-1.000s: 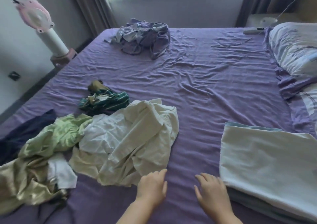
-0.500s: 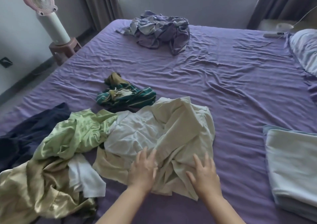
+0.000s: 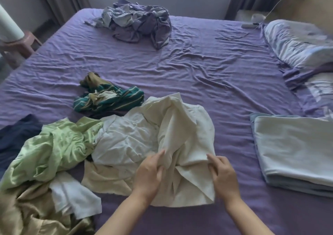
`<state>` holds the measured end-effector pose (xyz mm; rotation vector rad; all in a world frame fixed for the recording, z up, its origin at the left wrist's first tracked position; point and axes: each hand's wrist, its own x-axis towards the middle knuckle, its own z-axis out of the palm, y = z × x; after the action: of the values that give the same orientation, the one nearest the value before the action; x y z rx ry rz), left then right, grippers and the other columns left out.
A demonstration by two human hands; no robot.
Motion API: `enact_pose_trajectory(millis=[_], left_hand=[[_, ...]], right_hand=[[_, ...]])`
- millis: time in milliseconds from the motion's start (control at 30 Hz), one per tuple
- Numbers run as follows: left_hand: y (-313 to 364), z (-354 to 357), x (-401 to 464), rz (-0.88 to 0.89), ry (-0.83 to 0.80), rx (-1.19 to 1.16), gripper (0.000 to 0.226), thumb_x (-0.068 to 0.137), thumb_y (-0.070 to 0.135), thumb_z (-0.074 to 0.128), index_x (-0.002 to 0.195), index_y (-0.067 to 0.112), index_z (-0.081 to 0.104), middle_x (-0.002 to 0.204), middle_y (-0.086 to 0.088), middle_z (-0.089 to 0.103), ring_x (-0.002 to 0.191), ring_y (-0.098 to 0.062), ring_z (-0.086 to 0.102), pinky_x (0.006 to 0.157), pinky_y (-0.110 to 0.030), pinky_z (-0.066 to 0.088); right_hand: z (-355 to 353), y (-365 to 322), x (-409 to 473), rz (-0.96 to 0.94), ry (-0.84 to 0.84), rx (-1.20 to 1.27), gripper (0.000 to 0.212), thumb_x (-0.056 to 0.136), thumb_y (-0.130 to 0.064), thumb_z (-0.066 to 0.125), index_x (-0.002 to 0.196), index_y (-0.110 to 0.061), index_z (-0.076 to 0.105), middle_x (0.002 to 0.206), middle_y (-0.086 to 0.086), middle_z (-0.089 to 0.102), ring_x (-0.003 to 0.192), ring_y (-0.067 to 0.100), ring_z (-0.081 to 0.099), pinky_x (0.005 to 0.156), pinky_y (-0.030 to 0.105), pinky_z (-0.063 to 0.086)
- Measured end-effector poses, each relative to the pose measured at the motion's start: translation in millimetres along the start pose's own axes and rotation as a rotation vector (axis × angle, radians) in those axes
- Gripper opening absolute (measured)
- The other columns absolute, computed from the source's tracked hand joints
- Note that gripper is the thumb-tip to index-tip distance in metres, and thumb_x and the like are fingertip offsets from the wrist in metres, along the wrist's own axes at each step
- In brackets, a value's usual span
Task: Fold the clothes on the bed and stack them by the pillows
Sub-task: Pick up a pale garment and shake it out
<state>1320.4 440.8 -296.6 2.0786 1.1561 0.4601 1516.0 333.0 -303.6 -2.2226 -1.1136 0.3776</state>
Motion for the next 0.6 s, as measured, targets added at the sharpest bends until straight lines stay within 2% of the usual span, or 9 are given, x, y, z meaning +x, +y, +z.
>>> enact_pose_trajectory(millis=[67, 167, 233, 300, 400, 500, 533, 600], left_hand=[[14.4, -6.3, -14.7, 0.014, -0.036, -0.003, 0.050, 0.088, 0.004, 0.058, 0.135, 0.019, 0.051, 0.119, 0.007, 0.059, 0.113, -0.008, 0.054, 0.094, -0.009, 0.034], [31.2, -10.6, -44.7, 0.009, -0.127, 0.012, 0.048, 0.088, 0.005, 0.057, 0.133, 0.021, 0.053, 0.099, 0.011, 0.055, 0.097, -0.007, 0.056, 0.084, -0.008, 0.035], [40.5, -8.2, -70.9, -0.016, -0.190, 0.027, 0.046, 0.088, 0.006, 0.056, 0.132, 0.022, 0.054, 0.094, 0.013, 0.050, 0.095, -0.007, 0.056, 0.083, -0.010, 0.037], [49.3, 0.2, -101.9, -0.043, -0.261, 0.030, 0.049, 0.087, 0.007, 0.056, 0.133, 0.024, 0.053, 0.098, 0.013, 0.050, 0.100, -0.008, 0.056, 0.086, -0.012, 0.038], [63.0, 18.8, -153.8, -0.108, -0.401, 0.043, 0.064, 0.082, 0.011, 0.055, 0.141, 0.032, 0.039, 0.115, 0.008, 0.054, 0.110, -0.008, 0.053, 0.089, -0.011, 0.037], [71.9, 36.9, -203.3, -0.224, -0.577, 0.017, 0.086, 0.077, 0.016, 0.055, 0.147, 0.044, 0.013, 0.119, 0.003, 0.057, 0.103, -0.008, 0.056, 0.078, -0.006, 0.037], [75.0, 43.1, -218.1, -0.246, -0.631, 0.020, 0.091, 0.075, 0.017, 0.055, 0.146, 0.047, 0.007, 0.118, 0.001, 0.058, 0.098, -0.009, 0.057, 0.075, -0.007, 0.039], [82.0, 56.9, -243.4, -0.269, -0.709, 0.036, 0.095, 0.076, 0.018, 0.056, 0.147, 0.046, -0.001, 0.122, 0.001, 0.057, 0.101, -0.010, 0.058, 0.080, -0.014, 0.044]], right_hand=[[-24.5, 2.0, -12.3, -0.023, 0.043, 0.024, 0.030, 0.082, 0.008, 0.064, 0.110, -0.003, 0.067, 0.091, 0.004, 0.058, 0.082, 0.021, 0.059, 0.073, 0.013, 0.036], [-59.6, 12.6, -39.6, -0.013, 0.053, 0.053, 0.032, 0.080, 0.008, 0.066, 0.110, -0.004, 0.067, 0.090, 0.005, 0.059, 0.082, 0.018, 0.058, 0.075, 0.004, 0.035], [-77.7, 22.6, -64.5, 0.001, 0.038, 0.059, 0.034, 0.080, 0.007, 0.066, 0.112, -0.006, 0.067, 0.091, 0.004, 0.060, 0.084, 0.017, 0.059, 0.076, 0.004, 0.035], [-91.2, 34.4, -93.2, 0.017, 0.001, 0.063, 0.035, 0.080, 0.006, 0.067, 0.113, -0.007, 0.066, 0.092, 0.002, 0.060, 0.086, 0.019, 0.060, 0.077, 0.007, 0.035], [-107.2, 54.8, -138.9, 0.044, -0.074, 0.077, 0.040, 0.081, 0.004, 0.067, 0.118, -0.009, 0.063, 0.097, -0.002, 0.060, 0.091, 0.015, 0.057, 0.081, 0.004, 0.032], [-123.5, 80.7, -180.5, 0.077, -0.151, 0.085, 0.041, 0.081, 0.004, 0.067, 0.118, -0.011, 0.063, 0.097, -0.006, 0.061, 0.094, 0.014, 0.058, 0.082, 0.005, 0.032], [-129.0, 90.2, -192.5, 0.097, -0.176, 0.087, 0.039, 0.081, 0.003, 0.066, 0.117, -0.011, 0.063, 0.097, -0.008, 0.060, 0.094, 0.012, 0.058, 0.082, 0.003, 0.032], [-138.9, 109.6, -212.3, 0.134, -0.221, 0.073, 0.036, 0.082, 0.001, 0.067, 0.115, -0.012, 0.065, 0.094, -0.011, 0.060, 0.089, 0.007, 0.056, 0.079, 0.000, 0.032]])
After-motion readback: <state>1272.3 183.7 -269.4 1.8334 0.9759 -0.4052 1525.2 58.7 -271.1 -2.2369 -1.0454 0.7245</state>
